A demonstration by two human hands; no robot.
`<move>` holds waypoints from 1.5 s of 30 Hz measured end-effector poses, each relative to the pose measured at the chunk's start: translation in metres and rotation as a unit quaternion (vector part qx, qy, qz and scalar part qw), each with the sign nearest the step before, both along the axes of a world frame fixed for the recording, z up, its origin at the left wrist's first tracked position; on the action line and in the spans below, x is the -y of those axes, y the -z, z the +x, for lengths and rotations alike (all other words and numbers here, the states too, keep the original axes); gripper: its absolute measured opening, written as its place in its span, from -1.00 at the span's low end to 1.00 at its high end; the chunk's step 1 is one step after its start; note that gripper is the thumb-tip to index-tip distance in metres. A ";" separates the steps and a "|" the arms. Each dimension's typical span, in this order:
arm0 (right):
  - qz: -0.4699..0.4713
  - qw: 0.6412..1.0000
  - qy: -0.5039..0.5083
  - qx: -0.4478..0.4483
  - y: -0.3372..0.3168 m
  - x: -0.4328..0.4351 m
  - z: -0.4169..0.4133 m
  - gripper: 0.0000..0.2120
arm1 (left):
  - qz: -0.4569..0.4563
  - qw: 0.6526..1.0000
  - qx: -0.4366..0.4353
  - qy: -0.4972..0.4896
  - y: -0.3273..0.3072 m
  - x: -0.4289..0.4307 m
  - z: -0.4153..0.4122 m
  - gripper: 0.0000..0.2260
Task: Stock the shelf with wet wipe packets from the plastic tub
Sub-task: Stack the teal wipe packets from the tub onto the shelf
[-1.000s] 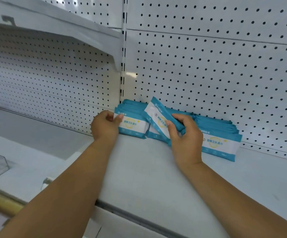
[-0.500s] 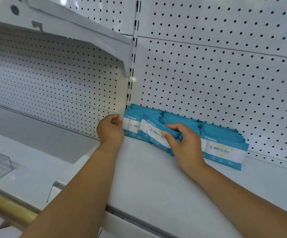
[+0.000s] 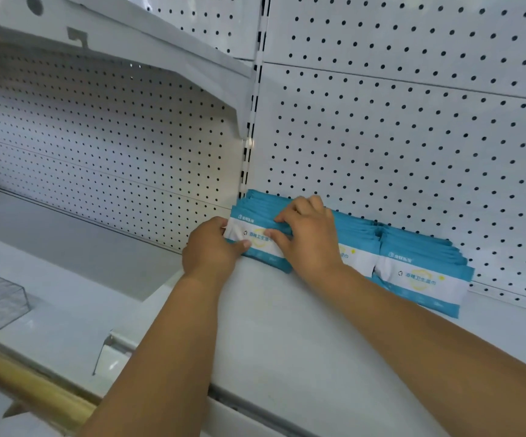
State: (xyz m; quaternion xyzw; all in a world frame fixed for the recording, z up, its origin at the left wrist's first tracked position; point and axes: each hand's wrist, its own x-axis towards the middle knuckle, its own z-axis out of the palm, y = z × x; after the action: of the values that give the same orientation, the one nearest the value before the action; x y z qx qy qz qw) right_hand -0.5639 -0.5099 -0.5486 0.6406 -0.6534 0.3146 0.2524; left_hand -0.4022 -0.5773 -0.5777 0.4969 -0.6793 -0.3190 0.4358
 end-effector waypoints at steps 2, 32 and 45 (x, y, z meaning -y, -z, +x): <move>0.006 1.000 -0.011 0.013 0.000 -0.004 -0.004 -0.64 | -0.005 0.999 0.041 -0.010 -0.001 -0.002 -0.001 -0.64; 0.159 0.977 0.122 0.078 -0.035 -0.238 -0.104 -0.39 | -0.251 0.930 0.211 0.164 -0.054 -0.159 -0.079 -0.47; 0.111 0.941 0.283 0.151 -0.052 -0.459 -0.179 -0.40 | -0.280 0.877 0.113 0.373 -0.066 -0.346 -0.203 -0.49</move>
State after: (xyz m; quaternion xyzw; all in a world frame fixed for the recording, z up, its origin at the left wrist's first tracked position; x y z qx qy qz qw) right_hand -0.7427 -0.0511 -0.4965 0.3982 -0.8690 0.2487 0.1563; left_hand -0.6053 -0.2316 -0.5112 0.0969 -0.9199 -0.1961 0.3254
